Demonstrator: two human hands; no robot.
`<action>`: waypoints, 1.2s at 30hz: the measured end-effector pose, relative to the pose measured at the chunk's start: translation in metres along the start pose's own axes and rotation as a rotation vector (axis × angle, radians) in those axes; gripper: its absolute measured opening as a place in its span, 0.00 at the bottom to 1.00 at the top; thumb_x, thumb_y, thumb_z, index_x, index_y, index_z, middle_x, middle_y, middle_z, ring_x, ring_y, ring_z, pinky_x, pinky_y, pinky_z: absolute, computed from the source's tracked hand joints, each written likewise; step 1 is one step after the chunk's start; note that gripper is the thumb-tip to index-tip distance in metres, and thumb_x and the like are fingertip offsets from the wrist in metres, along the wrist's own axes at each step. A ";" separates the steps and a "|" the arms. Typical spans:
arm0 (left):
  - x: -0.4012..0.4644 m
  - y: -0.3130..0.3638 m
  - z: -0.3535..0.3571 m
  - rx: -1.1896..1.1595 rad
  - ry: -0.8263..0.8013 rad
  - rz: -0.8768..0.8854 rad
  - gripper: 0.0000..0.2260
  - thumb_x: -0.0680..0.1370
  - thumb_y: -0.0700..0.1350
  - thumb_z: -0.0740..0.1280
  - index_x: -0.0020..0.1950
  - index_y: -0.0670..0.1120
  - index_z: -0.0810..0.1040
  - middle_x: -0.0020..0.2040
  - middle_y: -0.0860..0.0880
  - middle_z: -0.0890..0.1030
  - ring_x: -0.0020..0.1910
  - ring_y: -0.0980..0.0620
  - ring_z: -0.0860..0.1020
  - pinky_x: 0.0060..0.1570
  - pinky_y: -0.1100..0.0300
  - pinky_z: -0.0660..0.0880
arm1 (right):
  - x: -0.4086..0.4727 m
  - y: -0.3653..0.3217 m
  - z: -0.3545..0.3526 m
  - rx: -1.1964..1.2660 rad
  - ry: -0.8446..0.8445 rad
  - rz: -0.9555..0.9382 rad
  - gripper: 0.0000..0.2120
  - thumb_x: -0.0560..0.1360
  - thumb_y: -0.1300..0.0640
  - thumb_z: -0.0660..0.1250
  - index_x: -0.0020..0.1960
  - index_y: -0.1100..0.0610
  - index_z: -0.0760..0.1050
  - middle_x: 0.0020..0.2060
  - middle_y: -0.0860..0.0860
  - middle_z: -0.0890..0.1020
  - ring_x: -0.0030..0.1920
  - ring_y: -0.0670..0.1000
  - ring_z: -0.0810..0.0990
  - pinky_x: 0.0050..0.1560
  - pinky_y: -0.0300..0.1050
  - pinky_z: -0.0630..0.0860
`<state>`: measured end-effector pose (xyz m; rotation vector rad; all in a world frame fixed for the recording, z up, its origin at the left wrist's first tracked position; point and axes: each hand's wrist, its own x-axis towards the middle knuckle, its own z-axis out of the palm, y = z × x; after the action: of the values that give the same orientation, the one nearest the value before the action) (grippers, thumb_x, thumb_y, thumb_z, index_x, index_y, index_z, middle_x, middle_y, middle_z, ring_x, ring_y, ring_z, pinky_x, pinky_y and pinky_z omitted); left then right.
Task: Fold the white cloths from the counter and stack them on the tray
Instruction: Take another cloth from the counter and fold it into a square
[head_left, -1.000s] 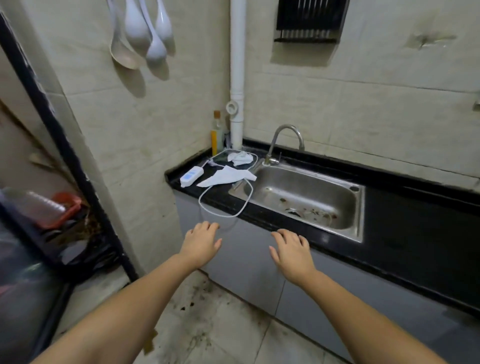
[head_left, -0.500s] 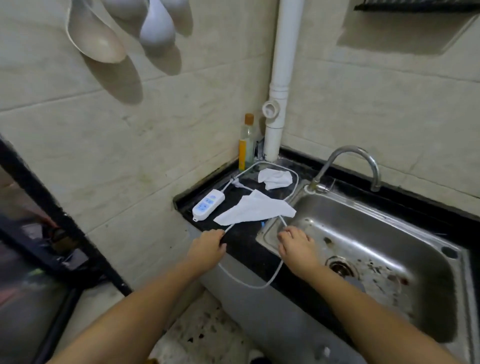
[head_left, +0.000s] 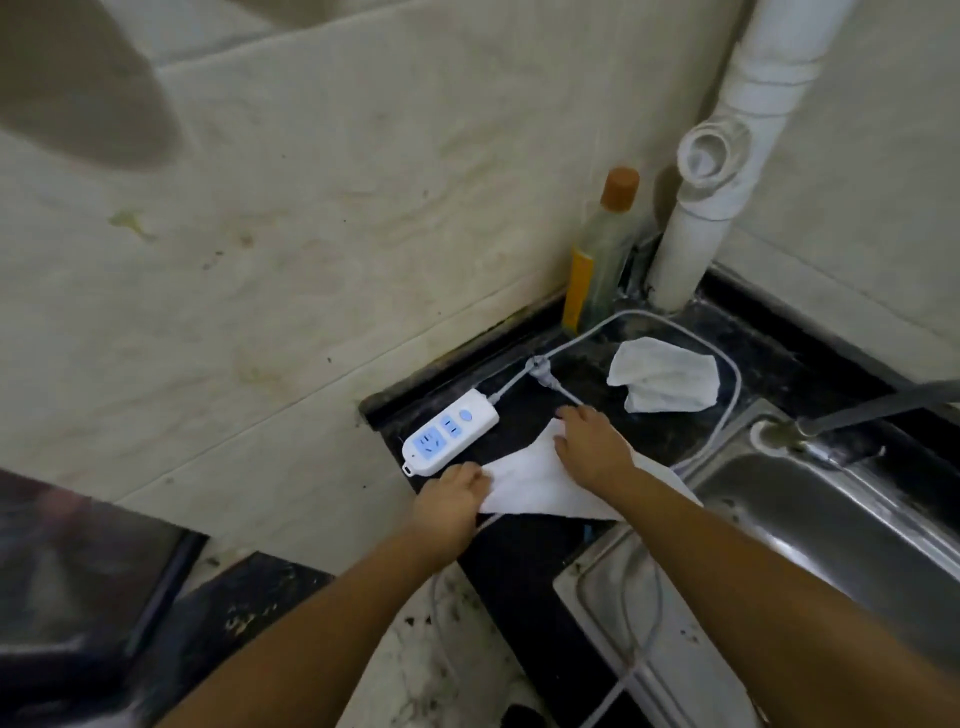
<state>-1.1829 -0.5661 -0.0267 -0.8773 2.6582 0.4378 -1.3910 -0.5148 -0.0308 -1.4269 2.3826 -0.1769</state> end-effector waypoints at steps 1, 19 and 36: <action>0.001 -0.002 0.002 0.001 0.057 0.026 0.20 0.78 0.43 0.58 0.70 0.42 0.68 0.68 0.43 0.69 0.65 0.44 0.70 0.62 0.53 0.70 | 0.005 0.001 0.003 -0.047 -0.010 0.011 0.20 0.80 0.56 0.56 0.71 0.55 0.63 0.67 0.57 0.68 0.67 0.57 0.67 0.63 0.49 0.67; -0.044 0.044 -0.054 -0.746 0.469 -0.085 0.05 0.77 0.43 0.66 0.46 0.42 0.80 0.38 0.51 0.77 0.40 0.52 0.74 0.35 0.69 0.66 | -0.160 0.040 -0.071 0.648 0.518 0.257 0.07 0.78 0.59 0.62 0.49 0.60 0.77 0.40 0.51 0.76 0.43 0.51 0.73 0.42 0.42 0.66; -0.192 0.334 0.000 -0.983 -0.099 0.517 0.18 0.79 0.48 0.62 0.47 0.31 0.76 0.40 0.42 0.77 0.41 0.49 0.74 0.46 0.55 0.70 | -0.604 0.112 -0.054 0.804 1.127 0.749 0.09 0.80 0.54 0.60 0.47 0.55 0.78 0.41 0.49 0.80 0.42 0.46 0.77 0.41 0.40 0.73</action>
<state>-1.2412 -0.2100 0.1096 -0.3048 2.4709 1.9362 -1.2454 0.0628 0.1310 0.0805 2.7918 -1.8261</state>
